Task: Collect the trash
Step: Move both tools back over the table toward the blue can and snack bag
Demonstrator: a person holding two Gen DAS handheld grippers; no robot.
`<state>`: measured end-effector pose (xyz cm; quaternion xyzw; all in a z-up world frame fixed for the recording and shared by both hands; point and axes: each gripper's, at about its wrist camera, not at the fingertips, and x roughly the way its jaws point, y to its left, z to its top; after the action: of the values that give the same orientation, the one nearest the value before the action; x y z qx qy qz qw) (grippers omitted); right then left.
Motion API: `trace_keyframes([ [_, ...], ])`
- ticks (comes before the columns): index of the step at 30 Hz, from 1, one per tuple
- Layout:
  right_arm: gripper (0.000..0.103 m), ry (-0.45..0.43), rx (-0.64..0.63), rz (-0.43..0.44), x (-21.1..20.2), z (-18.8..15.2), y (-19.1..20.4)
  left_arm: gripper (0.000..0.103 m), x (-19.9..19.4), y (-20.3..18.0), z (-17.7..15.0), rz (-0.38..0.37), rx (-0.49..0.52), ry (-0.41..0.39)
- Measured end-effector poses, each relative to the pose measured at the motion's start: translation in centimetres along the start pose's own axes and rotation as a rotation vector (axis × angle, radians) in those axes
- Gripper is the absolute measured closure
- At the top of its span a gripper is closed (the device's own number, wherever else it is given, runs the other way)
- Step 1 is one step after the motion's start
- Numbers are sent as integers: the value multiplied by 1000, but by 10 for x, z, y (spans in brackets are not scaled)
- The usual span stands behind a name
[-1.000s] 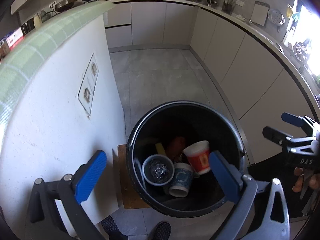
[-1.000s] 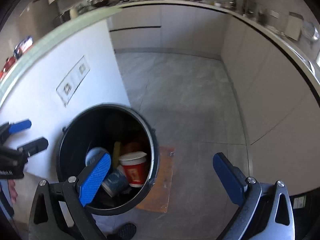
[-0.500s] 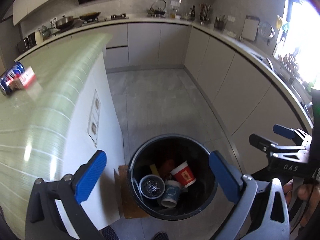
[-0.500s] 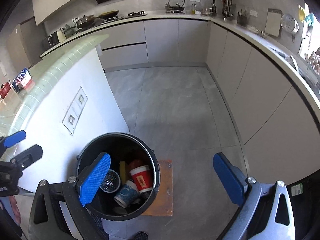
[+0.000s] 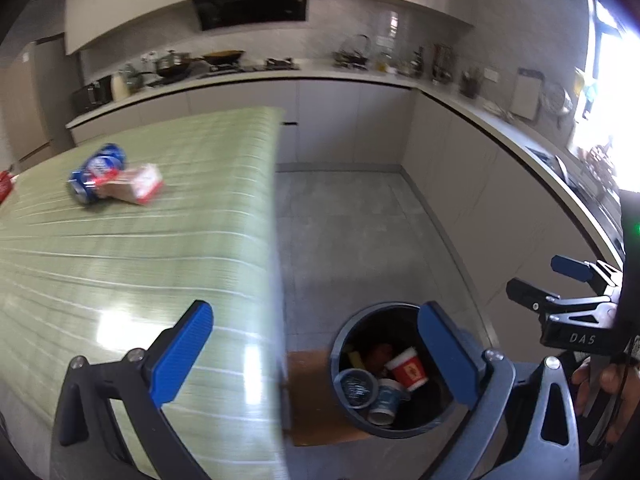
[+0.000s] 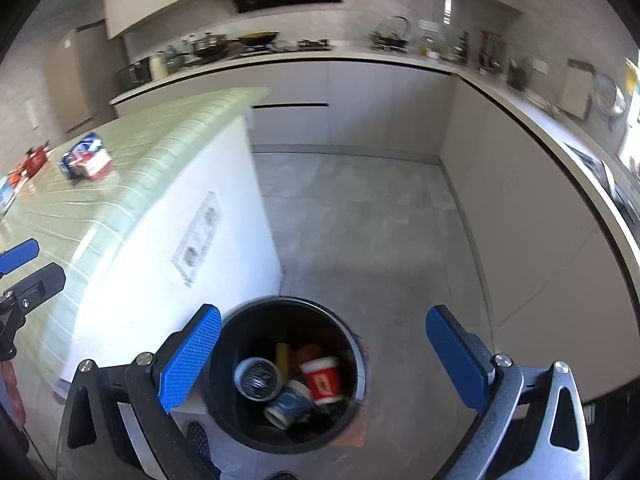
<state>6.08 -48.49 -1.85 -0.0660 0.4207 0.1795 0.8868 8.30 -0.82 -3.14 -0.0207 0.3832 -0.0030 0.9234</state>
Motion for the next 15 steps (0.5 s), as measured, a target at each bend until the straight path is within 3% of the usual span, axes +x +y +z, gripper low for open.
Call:
trace_keyframes([
  [15,0,-14,-213,199,35,69,185,0,-26,174,-1,146,-160,-30],
])
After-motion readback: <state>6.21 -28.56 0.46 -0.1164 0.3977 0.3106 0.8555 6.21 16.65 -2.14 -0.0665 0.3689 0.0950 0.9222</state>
